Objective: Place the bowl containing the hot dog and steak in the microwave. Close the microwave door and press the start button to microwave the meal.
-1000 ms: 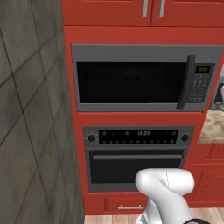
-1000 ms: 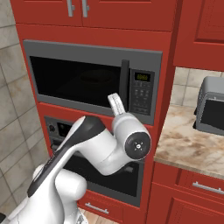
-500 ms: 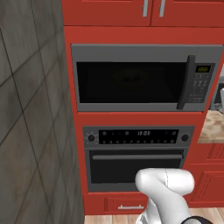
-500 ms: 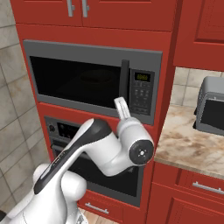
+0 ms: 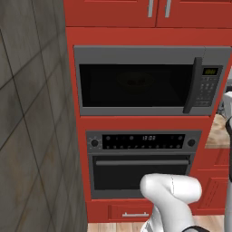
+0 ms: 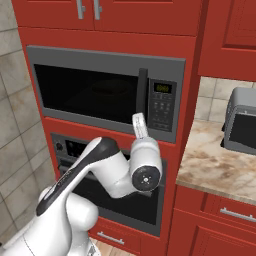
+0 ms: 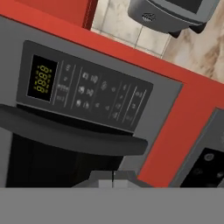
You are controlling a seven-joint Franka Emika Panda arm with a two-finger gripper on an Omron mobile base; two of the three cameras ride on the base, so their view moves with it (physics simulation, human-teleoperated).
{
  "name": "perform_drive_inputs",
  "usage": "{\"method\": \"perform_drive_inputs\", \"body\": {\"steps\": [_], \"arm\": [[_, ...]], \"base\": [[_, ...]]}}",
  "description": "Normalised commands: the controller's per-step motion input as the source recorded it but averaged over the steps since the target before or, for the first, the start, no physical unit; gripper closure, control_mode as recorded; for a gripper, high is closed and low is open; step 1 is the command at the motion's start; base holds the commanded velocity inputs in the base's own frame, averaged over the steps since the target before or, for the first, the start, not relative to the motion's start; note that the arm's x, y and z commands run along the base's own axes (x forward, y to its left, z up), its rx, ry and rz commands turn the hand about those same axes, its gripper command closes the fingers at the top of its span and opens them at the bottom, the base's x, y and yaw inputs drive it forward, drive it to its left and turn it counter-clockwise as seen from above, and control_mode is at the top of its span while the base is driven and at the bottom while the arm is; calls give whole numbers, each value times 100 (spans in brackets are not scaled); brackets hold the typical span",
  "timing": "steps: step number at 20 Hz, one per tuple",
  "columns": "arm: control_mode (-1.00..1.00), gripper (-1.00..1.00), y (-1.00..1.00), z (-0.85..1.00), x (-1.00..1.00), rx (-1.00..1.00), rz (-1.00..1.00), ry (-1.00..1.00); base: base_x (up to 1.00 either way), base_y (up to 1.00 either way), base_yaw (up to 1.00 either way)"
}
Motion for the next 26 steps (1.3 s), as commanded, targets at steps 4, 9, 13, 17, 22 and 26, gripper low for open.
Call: {"method": "perform_drive_inputs", "body": {"steps": [4, 9, 13, 17, 22, 26], "arm": [[-100, 100, -24, 0, 25, 7, -6, 0], [-100, 100, -24, 0, 14, 8, 0, 0], [-100, 100, -11, -6, 12, 5, 0, 0], [-100, 100, -4, -4, 23, 5, 0, 0], [-100, 100, -3, -7, 25, 4, 0, 0], [-100, 100, -7, -14, 21, 4, 0, 0]], "base": [[0, 0, 0], [0, 0, 0], [0, 0, 0], [0, 0, 0], [0, 0, 0], [0, 0, 0]]}}
